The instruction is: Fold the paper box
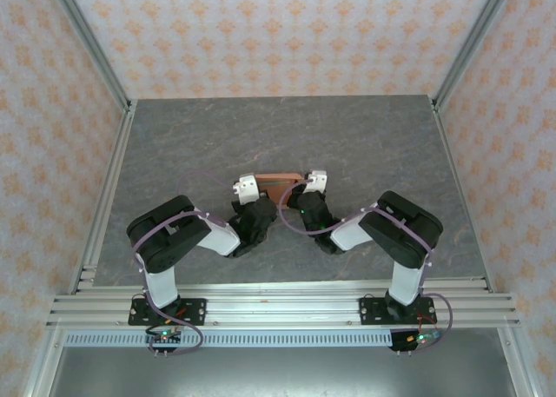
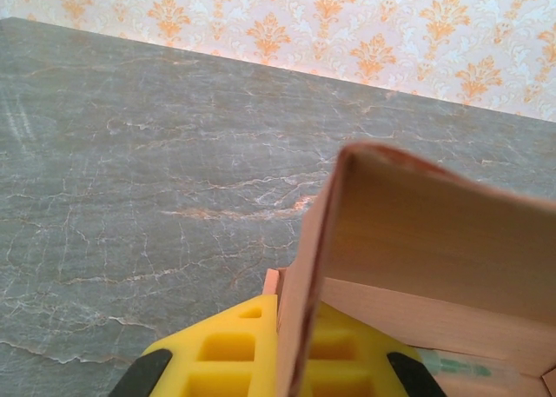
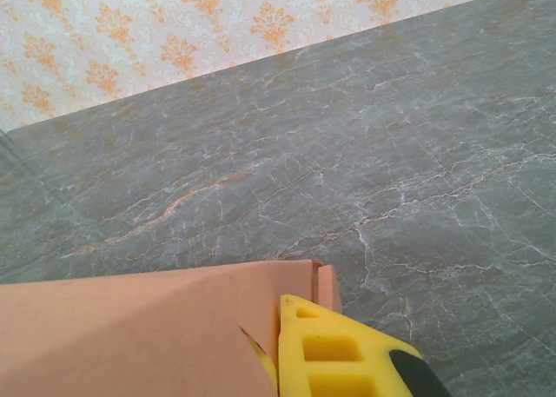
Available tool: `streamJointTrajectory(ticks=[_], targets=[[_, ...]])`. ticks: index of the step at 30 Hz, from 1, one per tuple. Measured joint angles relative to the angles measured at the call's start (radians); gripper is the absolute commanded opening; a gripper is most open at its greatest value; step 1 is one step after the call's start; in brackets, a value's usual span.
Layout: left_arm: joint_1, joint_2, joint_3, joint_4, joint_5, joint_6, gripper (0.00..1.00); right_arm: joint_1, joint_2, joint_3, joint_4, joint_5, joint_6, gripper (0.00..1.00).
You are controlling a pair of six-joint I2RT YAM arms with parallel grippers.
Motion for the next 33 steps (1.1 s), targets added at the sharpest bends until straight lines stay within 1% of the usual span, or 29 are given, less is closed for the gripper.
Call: streamJointTrajectory(ticks=[10, 19, 24, 27, 33], targets=[[-0.005, 0.0, -0.024, 0.025, 0.002, -0.01, 0.02, 0.014, 0.028, -0.019, 0.063, 0.019, -0.011, 0.06], [-0.006, 0.002, -0.027, 0.025, 0.0, -0.019, 0.02, 0.02, 0.034, -0.03, 0.063, 0.024, -0.011, 0.12], [-0.006, 0.006, -0.026, 0.024, -0.014, -0.018, 0.02, 0.02, 0.027, -0.028, 0.033, 0.024, -0.003, 0.18], [-0.006, 0.012, -0.024, 0.024, -0.022, -0.018, 0.02, 0.02, 0.01, -0.027, 0.0, 0.024, 0.002, 0.24], [-0.006, 0.016, -0.024, 0.024, -0.038, -0.015, 0.02, 0.02, -0.023, -0.025, -0.064, 0.023, 0.006, 0.33]])
